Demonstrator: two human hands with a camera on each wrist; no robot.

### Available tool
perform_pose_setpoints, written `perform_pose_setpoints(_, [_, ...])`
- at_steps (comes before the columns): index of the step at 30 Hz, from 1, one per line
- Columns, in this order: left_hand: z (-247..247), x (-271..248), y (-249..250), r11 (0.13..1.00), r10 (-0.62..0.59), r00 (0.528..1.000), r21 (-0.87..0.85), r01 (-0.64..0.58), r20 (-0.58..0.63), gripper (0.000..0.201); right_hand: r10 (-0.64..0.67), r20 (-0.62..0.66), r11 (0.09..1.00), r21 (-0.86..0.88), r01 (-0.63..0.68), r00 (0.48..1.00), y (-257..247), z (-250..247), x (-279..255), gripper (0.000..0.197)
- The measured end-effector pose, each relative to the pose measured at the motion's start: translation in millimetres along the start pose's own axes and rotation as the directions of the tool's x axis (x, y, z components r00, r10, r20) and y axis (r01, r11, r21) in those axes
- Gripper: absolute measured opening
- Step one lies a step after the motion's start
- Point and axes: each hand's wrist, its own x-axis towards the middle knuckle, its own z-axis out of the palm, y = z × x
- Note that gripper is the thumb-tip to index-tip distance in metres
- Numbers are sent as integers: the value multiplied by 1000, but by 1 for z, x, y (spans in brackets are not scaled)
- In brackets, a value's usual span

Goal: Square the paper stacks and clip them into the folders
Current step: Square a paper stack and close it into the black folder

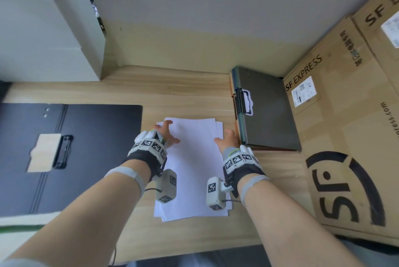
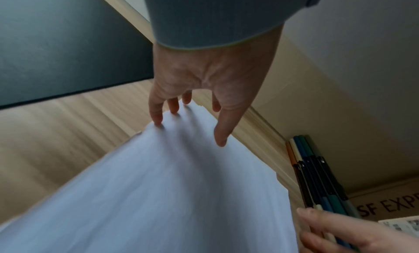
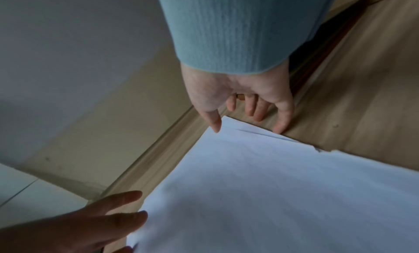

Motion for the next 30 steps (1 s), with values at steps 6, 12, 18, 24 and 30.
perform_pose_setpoints(6, [-4, -7, 1, 999, 10, 999, 41, -12, 53, 78, 33, 24, 972, 230, -37, 999, 3, 5, -10, 72])
perform_pose_setpoints(12, [-6, -11, -8, 999, 12, 998, -34, -10, 55, 78, 163, 171, 954, 225, -200, 972, 6, 15, -18, 78])
perform_pose_setpoints(18, [-11, -18, -20, 942, -129, 991, -317, 113, -29, 88, 68, 48, 906, 415, -82, 997, 1, 6, -21, 65])
perform_pose_setpoints(24, [-34, -29, -22, 835, -43, 993, -541, 95, 109, 68, -118, -44, 832, 542, 123, 992, -27, -11, -22, 47])
perform_pose_setpoints(30, [-45, -30, -37, 677, -18, 986, -723, 135, 168, 65, -141, -64, 754, 639, 149, 988, -42, -4, -24, 43])
